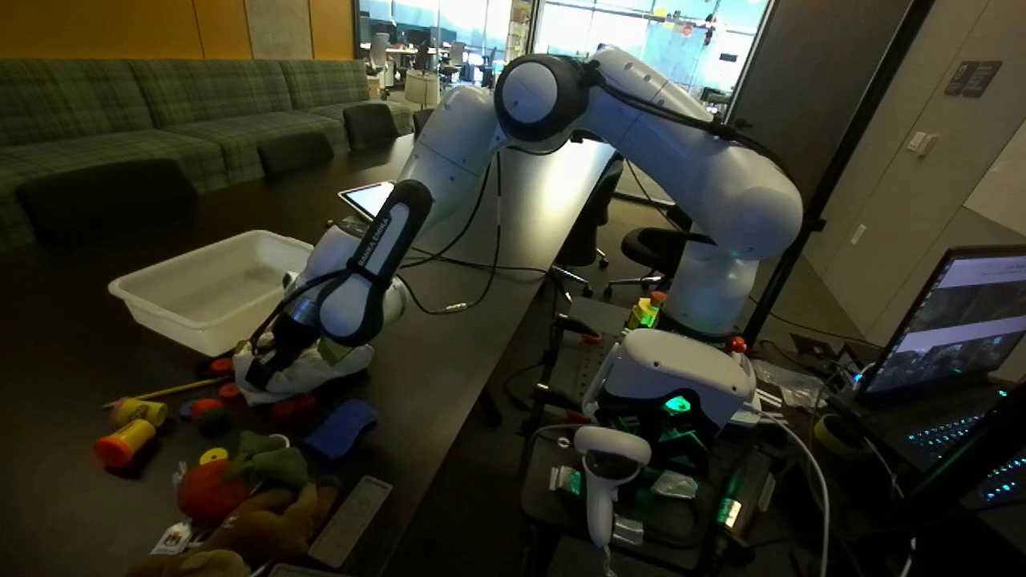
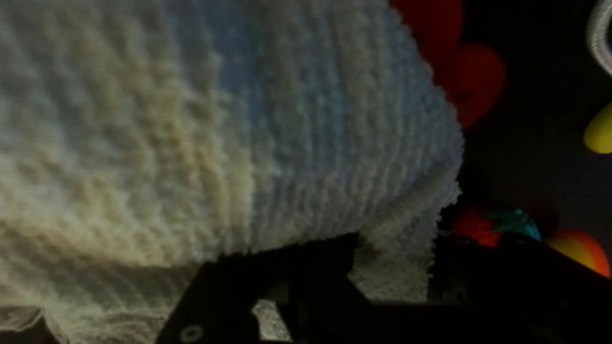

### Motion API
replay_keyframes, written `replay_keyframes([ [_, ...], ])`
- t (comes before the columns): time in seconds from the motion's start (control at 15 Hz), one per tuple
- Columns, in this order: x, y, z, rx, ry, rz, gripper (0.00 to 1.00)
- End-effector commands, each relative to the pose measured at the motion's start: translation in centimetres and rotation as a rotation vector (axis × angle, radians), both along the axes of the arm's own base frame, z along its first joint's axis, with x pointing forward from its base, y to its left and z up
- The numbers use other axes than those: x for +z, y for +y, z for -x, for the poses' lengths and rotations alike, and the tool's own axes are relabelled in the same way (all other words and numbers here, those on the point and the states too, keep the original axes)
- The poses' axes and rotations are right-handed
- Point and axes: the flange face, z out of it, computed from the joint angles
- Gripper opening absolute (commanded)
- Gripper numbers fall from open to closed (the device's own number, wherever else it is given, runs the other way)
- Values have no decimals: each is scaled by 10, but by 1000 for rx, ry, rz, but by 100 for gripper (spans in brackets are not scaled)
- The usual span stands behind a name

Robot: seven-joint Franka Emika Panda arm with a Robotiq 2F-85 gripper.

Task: Use the white towel to move the objects to the left, then put the towel in the bowl

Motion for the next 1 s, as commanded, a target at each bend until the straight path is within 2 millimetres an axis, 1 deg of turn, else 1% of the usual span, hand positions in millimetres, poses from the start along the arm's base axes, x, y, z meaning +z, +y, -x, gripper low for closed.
replay_keyframes([
  [0.0, 5, 0, 16, 16, 17, -18, 15],
  [0.13, -1, -21, 19, 0, 24, 8, 15],
  [0.27, -5, -50, 15, -34, 18, 32, 15],
  [0.33, -3, -68, 11, -61, 9, 43, 15],
  [0.47, -7, -104, 5, -113, 4, 63, 15],
  [0.53, -4, -124, 0, -145, 6, 68, 15],
  [0.6, -9, -142, -1, -171, 1, 78, 15],
  [0.67, -7, -160, -6, -200, 5, 84, 15],
  [0.73, -11, -175, -8, -223, -1, 93, 15],
  [0.8, -7, -190, -11, -246, 2, 97, 15],
  [0.93, -8, -208, -20, -280, -2, 107, 15],
])
